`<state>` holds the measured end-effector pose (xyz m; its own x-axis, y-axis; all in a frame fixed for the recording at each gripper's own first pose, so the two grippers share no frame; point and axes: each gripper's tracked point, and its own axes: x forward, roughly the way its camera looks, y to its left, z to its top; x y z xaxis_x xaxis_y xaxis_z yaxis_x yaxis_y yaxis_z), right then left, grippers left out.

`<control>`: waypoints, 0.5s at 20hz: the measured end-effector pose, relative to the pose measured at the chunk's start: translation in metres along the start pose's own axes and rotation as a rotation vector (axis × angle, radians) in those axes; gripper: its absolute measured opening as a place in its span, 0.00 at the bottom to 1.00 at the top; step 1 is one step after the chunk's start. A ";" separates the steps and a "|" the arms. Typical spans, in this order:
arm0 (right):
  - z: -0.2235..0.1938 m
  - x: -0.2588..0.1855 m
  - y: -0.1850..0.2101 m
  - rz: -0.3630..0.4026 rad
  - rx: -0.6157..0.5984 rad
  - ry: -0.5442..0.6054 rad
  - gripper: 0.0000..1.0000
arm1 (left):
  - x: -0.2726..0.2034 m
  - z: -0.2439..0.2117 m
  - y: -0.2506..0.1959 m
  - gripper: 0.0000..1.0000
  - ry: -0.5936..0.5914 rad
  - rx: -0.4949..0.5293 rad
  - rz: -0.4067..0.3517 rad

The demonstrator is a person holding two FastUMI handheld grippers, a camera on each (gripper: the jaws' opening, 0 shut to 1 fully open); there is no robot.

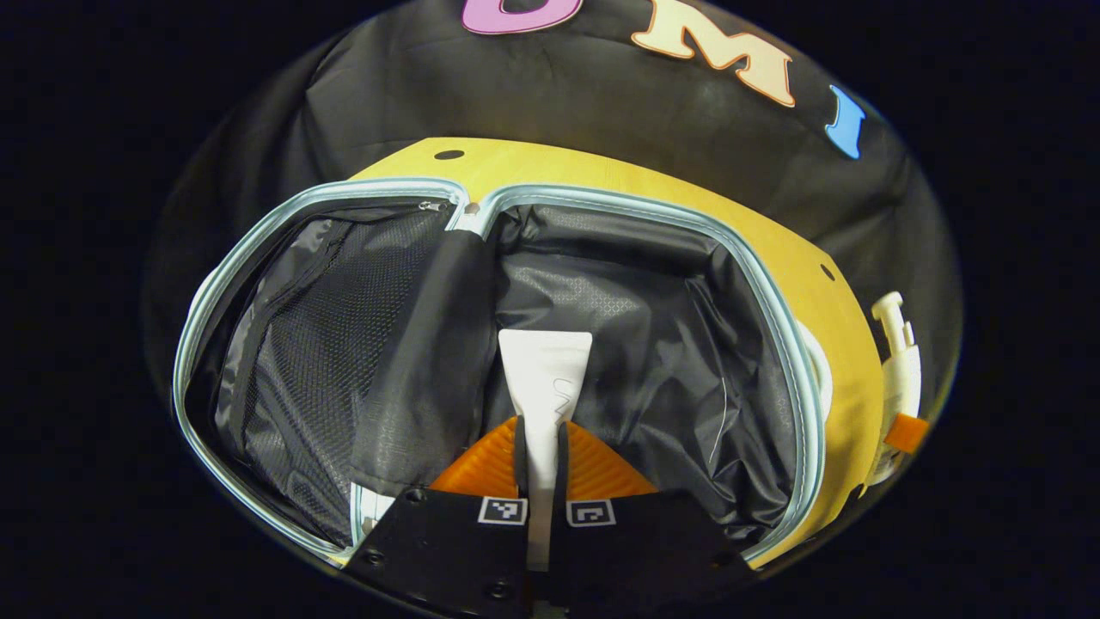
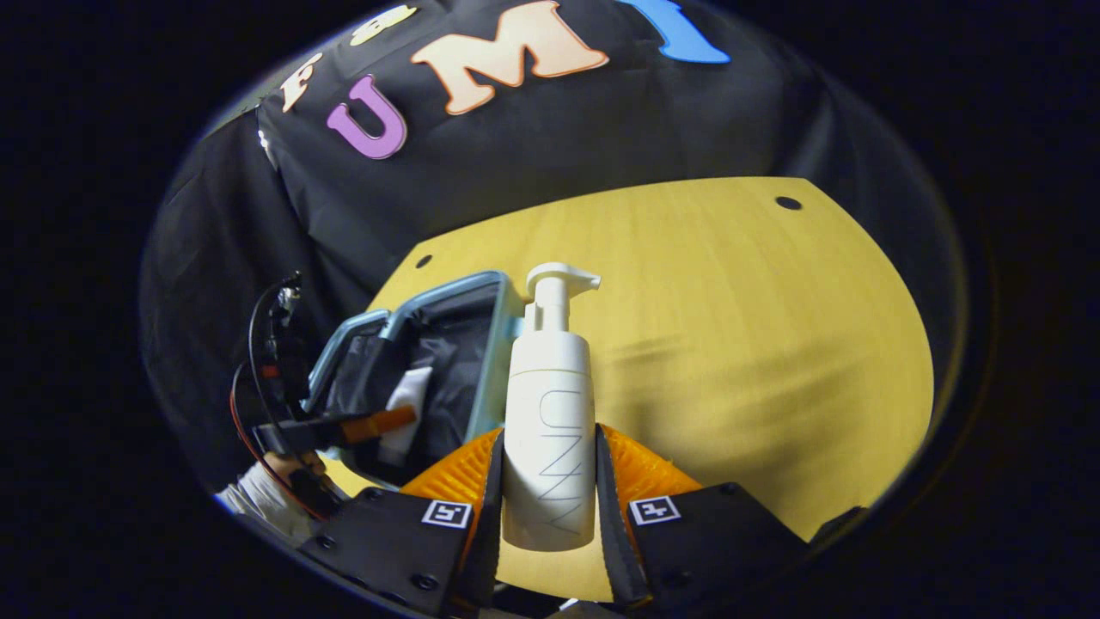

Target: First open the suitcase, pack the skin care products into it, and then close the suitcase.

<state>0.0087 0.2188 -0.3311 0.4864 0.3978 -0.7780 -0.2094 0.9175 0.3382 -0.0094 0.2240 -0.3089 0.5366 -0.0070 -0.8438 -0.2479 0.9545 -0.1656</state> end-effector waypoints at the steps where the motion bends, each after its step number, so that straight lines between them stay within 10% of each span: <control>1: 0.002 0.012 0.020 0.022 -0.002 0.004 0.52 | 0.000 -0.002 0.000 0.03 0.002 -0.006 -0.007; 10: -0.038 0.108 0.096 0.011 -0.026 0.133 0.52 | -0.001 -0.002 0.001 0.06 0.001 0.034 -0.058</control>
<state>0.0085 0.3503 -0.4030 0.3680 0.4027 -0.8381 -0.2369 0.9122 0.3343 -0.0117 0.2243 -0.3089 0.5489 -0.0631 -0.8335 -0.1883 0.9622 -0.1968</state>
